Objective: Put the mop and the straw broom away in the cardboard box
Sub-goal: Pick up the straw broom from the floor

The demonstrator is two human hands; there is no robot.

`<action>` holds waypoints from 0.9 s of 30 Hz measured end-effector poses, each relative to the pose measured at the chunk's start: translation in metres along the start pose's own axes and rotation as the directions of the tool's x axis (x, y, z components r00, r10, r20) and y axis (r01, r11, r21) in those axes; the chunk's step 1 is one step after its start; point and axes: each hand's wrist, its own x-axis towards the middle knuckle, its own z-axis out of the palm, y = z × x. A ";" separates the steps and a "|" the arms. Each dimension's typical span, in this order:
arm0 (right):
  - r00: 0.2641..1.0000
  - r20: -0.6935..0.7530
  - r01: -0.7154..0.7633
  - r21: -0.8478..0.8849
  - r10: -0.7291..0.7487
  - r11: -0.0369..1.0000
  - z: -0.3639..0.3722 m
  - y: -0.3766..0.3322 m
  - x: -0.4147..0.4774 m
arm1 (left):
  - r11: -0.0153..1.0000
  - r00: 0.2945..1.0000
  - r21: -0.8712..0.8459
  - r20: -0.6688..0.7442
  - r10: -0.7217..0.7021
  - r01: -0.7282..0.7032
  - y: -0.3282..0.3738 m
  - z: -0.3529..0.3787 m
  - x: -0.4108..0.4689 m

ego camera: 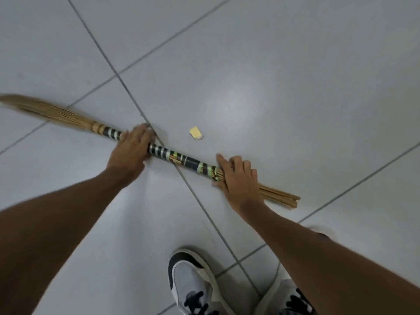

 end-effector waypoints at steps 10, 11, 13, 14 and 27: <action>0.988 -0.125 0.063 -0.209 -0.090 0.976 -0.142 0.027 -0.043 | 0.981 0.983 0.121 -0.082 0.163 -0.152 0.038 -0.131 -0.003; 0.986 -0.141 0.061 -0.220 -0.093 0.974 -0.180 0.029 -0.047 | 0.974 0.975 0.113 -0.091 0.205 -0.194 0.046 -0.166 0.001; 0.984 -0.166 0.021 -0.243 -0.064 0.970 -0.273 0.029 -0.054 | 0.963 0.961 0.106 -0.097 0.258 -0.248 0.066 -0.255 0.014; 0.979 -0.198 0.005 -0.256 -0.057 0.967 -0.321 0.027 -0.058 | 0.958 0.952 0.107 -0.128 0.280 -0.267 0.077 -0.306 0.022; 0.812 -0.556 -0.325 -0.176 0.179 0.929 -0.882 -0.001 -0.310 | 0.902 0.731 0.141 -0.542 0.415 -0.408 0.287 -0.902 -0.047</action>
